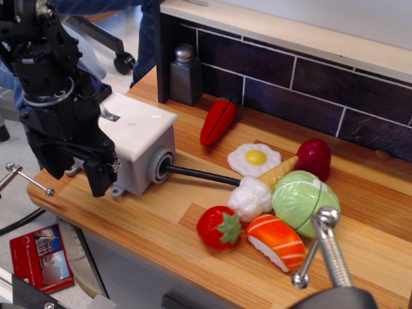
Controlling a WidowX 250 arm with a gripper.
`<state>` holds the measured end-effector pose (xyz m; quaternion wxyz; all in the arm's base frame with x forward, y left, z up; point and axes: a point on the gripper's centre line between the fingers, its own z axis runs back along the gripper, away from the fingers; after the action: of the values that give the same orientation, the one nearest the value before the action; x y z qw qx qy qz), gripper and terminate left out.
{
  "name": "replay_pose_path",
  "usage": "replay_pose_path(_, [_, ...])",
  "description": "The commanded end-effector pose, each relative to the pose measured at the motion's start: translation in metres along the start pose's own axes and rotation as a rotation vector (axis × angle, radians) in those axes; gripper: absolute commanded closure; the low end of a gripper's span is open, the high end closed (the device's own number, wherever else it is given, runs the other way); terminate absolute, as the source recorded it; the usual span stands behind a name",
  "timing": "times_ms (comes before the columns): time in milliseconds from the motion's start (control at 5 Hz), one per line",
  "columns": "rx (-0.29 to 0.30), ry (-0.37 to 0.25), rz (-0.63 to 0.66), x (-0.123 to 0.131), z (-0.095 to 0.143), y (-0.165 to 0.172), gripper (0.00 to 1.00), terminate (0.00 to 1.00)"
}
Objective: Move light switch to the right
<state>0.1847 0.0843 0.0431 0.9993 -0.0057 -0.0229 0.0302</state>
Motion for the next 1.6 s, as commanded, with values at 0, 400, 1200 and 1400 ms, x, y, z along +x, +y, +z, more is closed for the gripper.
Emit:
replay_pose_path(0, [0.000, 0.000, 0.000, 0.000, 0.000, 0.000, 0.00, 0.00])
replay_pose_path(400, [-0.102, -0.017, -0.015, 0.012, 0.054, 0.006, 0.00, 0.00])
replay_pose_path(1200, [-0.055, -0.052, 0.140, 0.075, 0.044, 0.013, 0.00, 0.00])
replay_pose_path(1400, [-0.066, -0.042, 0.180, 0.085, 0.039, 0.016, 0.00, 0.00])
